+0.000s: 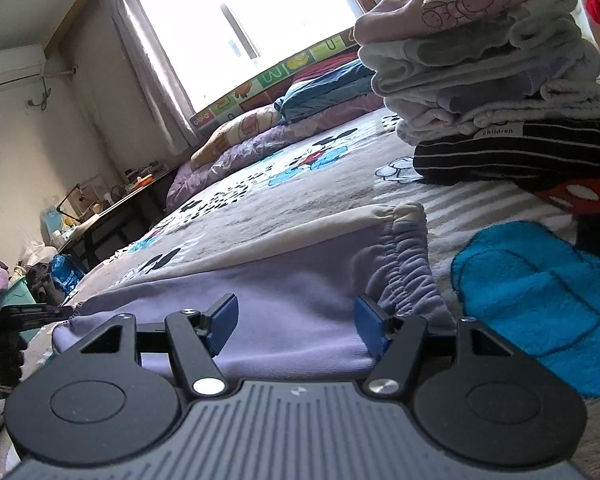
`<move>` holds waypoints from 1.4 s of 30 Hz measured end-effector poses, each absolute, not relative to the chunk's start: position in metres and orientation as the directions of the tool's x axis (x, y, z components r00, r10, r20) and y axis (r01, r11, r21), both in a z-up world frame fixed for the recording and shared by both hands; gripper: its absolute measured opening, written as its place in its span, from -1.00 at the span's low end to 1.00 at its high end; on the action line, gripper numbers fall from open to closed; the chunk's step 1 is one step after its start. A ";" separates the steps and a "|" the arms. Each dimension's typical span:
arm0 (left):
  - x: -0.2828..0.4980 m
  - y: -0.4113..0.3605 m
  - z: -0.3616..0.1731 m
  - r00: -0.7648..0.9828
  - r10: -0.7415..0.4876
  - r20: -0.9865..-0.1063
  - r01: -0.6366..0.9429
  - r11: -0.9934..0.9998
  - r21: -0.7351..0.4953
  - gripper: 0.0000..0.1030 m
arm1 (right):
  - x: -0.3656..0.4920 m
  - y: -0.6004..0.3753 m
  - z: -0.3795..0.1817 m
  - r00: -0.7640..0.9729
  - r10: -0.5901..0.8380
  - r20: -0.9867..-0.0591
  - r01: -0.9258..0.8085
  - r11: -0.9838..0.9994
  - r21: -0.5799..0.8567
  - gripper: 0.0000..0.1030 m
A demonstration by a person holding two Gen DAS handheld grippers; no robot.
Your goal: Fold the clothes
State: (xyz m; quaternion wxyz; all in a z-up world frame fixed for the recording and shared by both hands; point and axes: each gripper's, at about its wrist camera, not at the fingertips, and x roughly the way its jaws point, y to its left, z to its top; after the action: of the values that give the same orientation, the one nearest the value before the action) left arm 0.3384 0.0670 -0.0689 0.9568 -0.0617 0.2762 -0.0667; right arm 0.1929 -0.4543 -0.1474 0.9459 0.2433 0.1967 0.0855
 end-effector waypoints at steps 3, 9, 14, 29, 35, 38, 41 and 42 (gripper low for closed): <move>0.323 0.089 -0.068 0.845 -0.103 -0.525 -0.024 0.973 -0.230 -0.41 | 0.193 -0.455 -0.148 0.908 0.259 -0.330 -0.067 0.866 0.496 0.26; 0.300 0.128 -0.078 0.823 -0.250 -0.510 -0.166 0.753 -0.637 0.15 | 0.192 -0.454 -0.147 0.907 0.260 -0.330 -0.066 0.865 0.498 0.26; 0.306 0.116 -0.093 0.791 -0.345 -0.505 -0.175 0.662 -0.728 0.21 | 0.191 -0.455 -0.147 0.908 0.261 -0.329 -0.068 0.863 0.500 0.27; 0.311 0.120 -0.114 0.777 -0.294 -0.556 -0.198 0.724 -0.660 -0.50 | 0.193 -0.457 -0.141 0.898 0.278 -0.340 -0.069 0.855 0.514 0.31; 0.304 0.135 -0.117 0.766 -0.360 -0.532 -0.197 0.656 -0.728 -0.51 | 0.167 -0.407 -0.100 0.920 0.273 -0.282 -0.149 0.908 0.392 0.36; 0.301 0.141 -0.119 0.764 -0.384 -0.518 -0.198 0.626 -0.755 -0.54 | 0.179 -0.332 -0.081 0.870 0.390 -0.302 -0.306 0.907 0.288 0.35; 0.301 0.146 -0.122 0.761 -0.405 -0.507 -0.200 0.598 -0.777 -0.55 | 0.210 -0.234 -0.075 0.775 0.500 -0.388 -0.472 0.865 0.171 0.31; 0.301 0.148 -0.123 0.760 -0.412 -0.503 -0.200 0.588 -0.784 -0.55 | 0.218 -0.206 -0.076 0.757 0.513 -0.404 -0.507 0.852 0.132 0.30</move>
State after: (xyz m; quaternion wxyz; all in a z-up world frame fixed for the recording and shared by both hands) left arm 0.3008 0.1477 -0.1228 0.8235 -0.4493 0.3405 -0.0641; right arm 0.2181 -0.2057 -0.0755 0.9373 0.0073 0.2178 0.2721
